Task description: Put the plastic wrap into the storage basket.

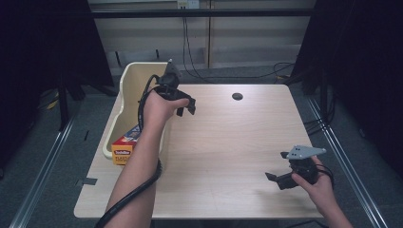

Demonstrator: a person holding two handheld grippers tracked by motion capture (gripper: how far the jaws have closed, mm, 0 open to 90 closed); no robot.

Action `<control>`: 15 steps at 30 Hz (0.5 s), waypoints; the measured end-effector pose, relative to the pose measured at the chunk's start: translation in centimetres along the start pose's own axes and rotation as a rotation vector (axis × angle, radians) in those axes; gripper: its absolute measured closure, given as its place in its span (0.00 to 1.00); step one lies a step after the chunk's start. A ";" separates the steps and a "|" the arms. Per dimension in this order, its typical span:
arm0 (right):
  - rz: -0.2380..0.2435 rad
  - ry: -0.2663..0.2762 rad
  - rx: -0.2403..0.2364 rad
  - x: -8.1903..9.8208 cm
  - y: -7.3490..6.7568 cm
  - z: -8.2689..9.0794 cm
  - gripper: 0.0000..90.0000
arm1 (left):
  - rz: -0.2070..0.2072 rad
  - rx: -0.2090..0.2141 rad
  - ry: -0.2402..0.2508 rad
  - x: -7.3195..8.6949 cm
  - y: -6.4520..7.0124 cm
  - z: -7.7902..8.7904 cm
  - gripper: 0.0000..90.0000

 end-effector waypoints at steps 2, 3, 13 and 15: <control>-0.002 0.000 0.002 0.0 0.0 0.0 0.03 | -0.017 0.006 0.004 -0.1 0.6 -0.4 0.23; -0.003 -0.001 -0.002 0.0 0.0 0.0 0.03 | -0.028 0.008 0.001 -0.1 0.9 -0.5 0.23; 0.002 -0.008 -0.006 0.0 -0.2 -0.1 0.03 | -0.101 0.060 0.002 0.0 3.8 -2.4 0.23; 0.011 -0.006 -0.006 0.0 -0.3 -0.2 0.03 | -0.110 0.076 -0.003 0.2 4.3 -2.9 0.23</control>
Point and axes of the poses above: each handheld gripper's, and its own axes: z roughly backward along the jaws, x roughly out of its underside, y roughly to its right, the point moved 10 cm from there along -z, roughly forward along the jaws, and after that the axes turned 5 degrees about -y, right-handed, at the moved point
